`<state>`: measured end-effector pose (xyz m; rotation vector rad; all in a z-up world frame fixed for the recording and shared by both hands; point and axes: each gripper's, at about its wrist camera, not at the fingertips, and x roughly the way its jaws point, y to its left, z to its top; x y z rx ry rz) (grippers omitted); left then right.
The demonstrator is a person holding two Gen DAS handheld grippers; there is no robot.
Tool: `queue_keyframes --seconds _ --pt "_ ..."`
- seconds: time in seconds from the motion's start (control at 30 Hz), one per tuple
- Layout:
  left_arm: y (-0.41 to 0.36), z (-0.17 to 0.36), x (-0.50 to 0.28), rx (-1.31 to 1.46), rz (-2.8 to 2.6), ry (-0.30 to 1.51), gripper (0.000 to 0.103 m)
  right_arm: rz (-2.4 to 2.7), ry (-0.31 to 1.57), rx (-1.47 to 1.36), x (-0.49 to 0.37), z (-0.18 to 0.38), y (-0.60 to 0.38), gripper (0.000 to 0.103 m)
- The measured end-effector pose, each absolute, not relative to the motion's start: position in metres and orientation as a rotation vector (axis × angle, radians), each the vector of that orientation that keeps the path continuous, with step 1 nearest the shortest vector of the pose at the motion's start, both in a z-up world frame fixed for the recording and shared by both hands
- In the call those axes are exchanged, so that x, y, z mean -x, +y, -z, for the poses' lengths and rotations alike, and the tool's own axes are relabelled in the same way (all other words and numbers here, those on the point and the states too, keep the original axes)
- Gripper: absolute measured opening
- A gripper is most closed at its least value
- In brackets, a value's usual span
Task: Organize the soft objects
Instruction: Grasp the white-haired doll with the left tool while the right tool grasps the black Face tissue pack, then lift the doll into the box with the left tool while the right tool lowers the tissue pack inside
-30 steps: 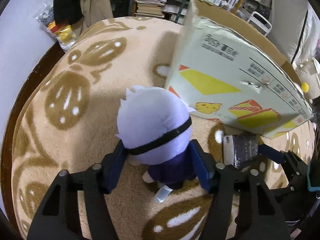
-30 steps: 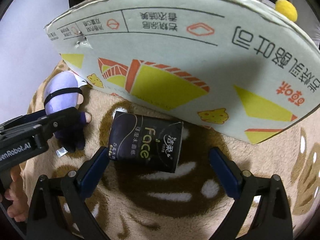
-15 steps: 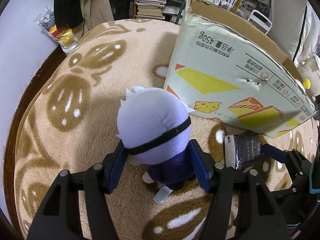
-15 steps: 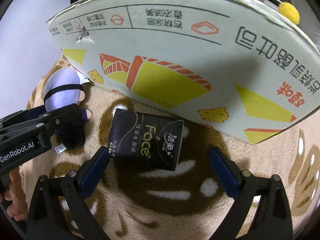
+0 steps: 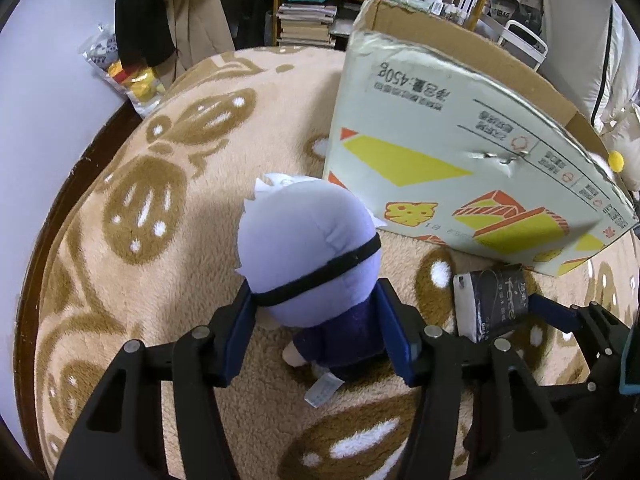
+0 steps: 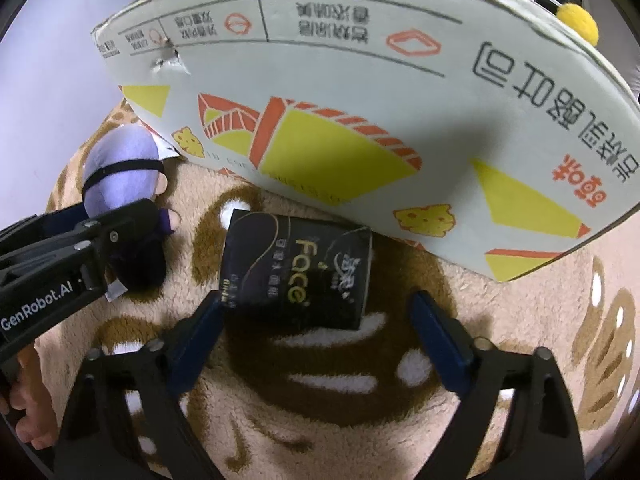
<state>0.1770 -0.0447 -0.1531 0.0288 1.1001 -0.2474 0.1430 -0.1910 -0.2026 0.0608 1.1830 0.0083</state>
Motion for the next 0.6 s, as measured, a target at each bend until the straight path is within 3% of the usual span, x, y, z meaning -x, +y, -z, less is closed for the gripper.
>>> queue_keyframes --seconds 0.23,0.6 --pt "-0.045 0.147 -0.17 -0.057 0.243 1.076 0.056 -0.015 1.181 -0.055 -0.139 0.201 -0.185 0.07" --pt "-0.044 0.137 -0.151 -0.109 0.224 1.065 0.056 -0.022 1.175 -0.061 -0.135 0.192 -0.186 0.069"
